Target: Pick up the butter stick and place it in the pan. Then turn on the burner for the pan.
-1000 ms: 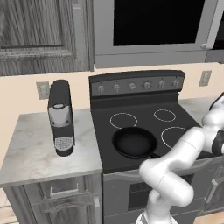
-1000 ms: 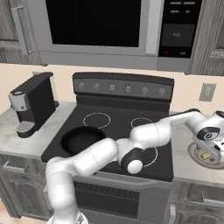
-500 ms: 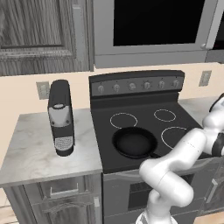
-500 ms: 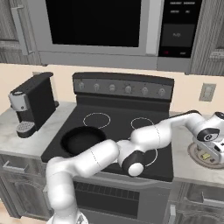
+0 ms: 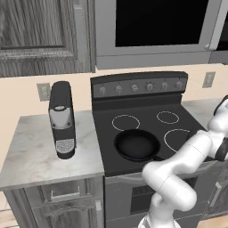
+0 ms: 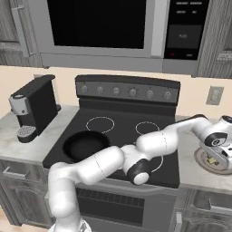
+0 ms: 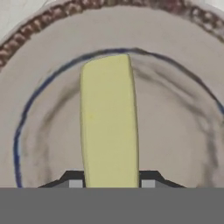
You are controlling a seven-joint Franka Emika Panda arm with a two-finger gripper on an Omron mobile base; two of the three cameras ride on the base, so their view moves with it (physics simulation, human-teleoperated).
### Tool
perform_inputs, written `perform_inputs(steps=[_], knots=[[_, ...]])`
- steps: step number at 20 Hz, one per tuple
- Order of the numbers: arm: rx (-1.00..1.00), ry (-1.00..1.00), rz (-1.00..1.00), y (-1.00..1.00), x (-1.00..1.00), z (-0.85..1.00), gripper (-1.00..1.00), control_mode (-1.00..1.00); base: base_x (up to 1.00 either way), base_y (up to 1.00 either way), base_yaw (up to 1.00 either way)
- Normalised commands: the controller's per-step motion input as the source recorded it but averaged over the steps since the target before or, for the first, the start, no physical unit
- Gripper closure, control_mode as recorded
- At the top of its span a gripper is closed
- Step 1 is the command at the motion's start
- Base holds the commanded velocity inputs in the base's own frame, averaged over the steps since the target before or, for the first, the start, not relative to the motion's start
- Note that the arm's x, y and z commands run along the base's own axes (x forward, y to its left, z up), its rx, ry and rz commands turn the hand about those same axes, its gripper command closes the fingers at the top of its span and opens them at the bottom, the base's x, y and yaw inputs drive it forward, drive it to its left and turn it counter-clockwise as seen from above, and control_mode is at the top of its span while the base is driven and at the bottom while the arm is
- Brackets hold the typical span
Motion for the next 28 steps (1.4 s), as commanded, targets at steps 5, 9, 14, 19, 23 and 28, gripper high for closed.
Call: perform_inputs(steps=[5,9,14,19,23,28], knots=[[0.00,0.00,0.00,0.00,0.00,0.00,1.00,-1.00,0.00,0.00,0.00],[0.00,0.00,0.00,0.00,0.00,0.03,1.00,-1.00,0.00,0.00,0.00],[0.00,0.00,0.00,0.05,-0.13,0.33,1.00,-1.00,0.00,0.00,0.00],[0.00,-0.01,0.00,0.23,-0.29,0.41,1.00,-1.00,0.00,0.00,0.00],[0.00,-0.01,0.00,0.38,-0.34,0.34,1.00,-1.00,0.00,0.00,0.00],[0.00,0.00,0.00,0.45,-0.30,0.34,1.00,-1.00,0.00,0.00,0.00]])
